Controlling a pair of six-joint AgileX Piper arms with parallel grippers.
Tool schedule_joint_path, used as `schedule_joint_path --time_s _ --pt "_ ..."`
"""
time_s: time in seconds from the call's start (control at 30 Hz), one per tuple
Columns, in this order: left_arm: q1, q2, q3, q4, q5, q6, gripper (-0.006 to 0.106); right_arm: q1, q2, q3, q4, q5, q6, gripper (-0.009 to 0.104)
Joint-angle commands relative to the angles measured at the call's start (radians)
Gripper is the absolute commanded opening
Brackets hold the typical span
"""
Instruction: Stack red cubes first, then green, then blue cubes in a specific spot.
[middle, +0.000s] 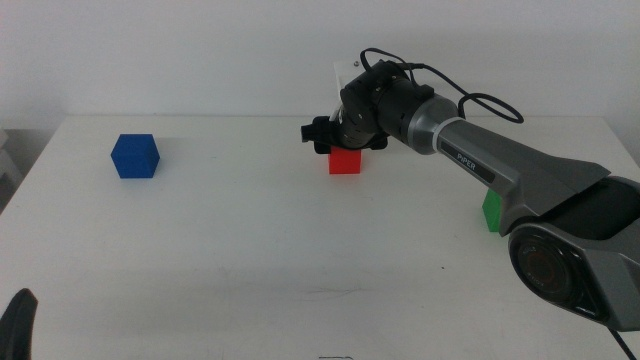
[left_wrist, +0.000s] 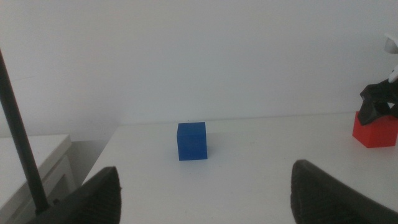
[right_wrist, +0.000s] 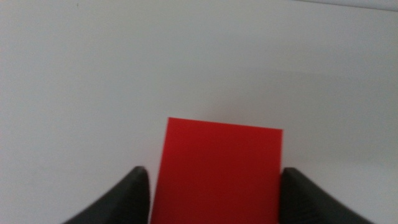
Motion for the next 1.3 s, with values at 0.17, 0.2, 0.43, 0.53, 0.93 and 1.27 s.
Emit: schedule_joint_path --time_s 0.17,0.2,0.43,0.53,0.93,1.27 --pt "-0.002 -0.013 -0.002 -0.012 -0.08 -0.007 0.094 -0.003 -0.075 -0.035 -0.087 -0.012 0.034 0.028" --pt "-0.002 -0.013 -0.002 -0.012 -0.08 -0.007 0.094 -0.003 -0.075 -0.035 -0.088 -0.012 0.037 0.029" --pt "-0.002 -0.013 -0.002 -0.012 -0.08 -0.007 0.094 0.01 -0.095 -0.035 -0.09 0.089 0.026 0.027" --pt "-0.002 -0.013 -0.002 -0.012 -0.08 -0.007 0.094 0.018 -0.129 -0.035 -0.106 0.155 0.022 0.02" --pt "-0.002 -0.013 -0.002 -0.012 -0.08 -0.007 0.094 0.161 -0.322 -0.031 -0.225 0.341 0.114 -0.001" --pt "-0.002 -0.013 -0.002 -0.012 -0.08 -0.007 0.094 0.336 -0.509 0.092 -0.394 0.416 0.265 -0.001"
